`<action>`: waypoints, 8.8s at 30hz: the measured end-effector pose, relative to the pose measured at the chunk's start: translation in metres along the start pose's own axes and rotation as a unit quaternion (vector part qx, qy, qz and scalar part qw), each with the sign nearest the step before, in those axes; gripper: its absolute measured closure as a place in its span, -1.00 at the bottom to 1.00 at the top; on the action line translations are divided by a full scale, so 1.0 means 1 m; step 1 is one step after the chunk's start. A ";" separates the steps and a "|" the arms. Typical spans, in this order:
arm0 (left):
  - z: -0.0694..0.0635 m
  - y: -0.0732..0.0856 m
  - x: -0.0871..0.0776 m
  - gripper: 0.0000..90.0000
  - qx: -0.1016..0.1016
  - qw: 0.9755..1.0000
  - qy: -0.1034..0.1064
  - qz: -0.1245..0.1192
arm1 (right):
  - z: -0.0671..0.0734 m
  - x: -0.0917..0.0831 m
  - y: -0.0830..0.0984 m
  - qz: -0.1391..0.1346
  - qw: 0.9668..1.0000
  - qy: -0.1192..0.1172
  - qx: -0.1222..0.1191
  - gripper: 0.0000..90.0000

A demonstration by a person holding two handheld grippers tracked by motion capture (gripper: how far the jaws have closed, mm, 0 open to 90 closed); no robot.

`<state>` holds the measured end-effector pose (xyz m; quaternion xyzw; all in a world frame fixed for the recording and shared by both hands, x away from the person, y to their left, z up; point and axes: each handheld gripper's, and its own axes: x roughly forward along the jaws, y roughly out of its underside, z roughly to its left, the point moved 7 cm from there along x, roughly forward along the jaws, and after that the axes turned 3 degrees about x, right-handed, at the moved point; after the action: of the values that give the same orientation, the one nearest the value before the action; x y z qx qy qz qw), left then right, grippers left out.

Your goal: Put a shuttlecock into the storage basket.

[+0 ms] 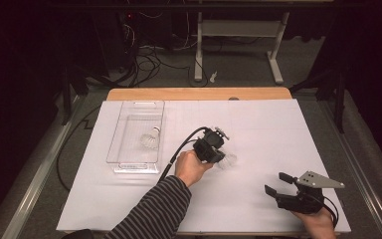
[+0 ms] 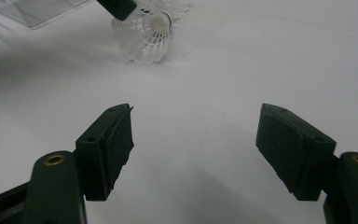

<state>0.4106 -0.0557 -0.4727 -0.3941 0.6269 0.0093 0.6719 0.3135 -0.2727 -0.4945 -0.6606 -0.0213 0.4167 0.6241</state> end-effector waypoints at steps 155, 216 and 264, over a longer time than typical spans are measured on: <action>0.026 0.055 -0.115 0.98 -0.024 0.997 -0.004 -0.073 | 0.000 0.000 0.001 0.002 1.000 0.003 0.000 -0.38; 0.087 0.082 -0.170 0.99 -0.098 0.986 -0.075 -0.114 | 0.000 0.001 0.001 0.005 1.000 0.004 0.001 -0.38; 0.165 0.097 -0.161 0.99 -0.195 0.965 -0.147 -0.096 | 0.000 0.002 0.001 0.006 1.000 0.004 0.001 -0.38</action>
<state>0.4649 0.1782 -0.4026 -0.5703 0.4669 0.1245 0.6643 0.3140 -0.2724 -0.4966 -0.6615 -0.0140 0.4182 0.6224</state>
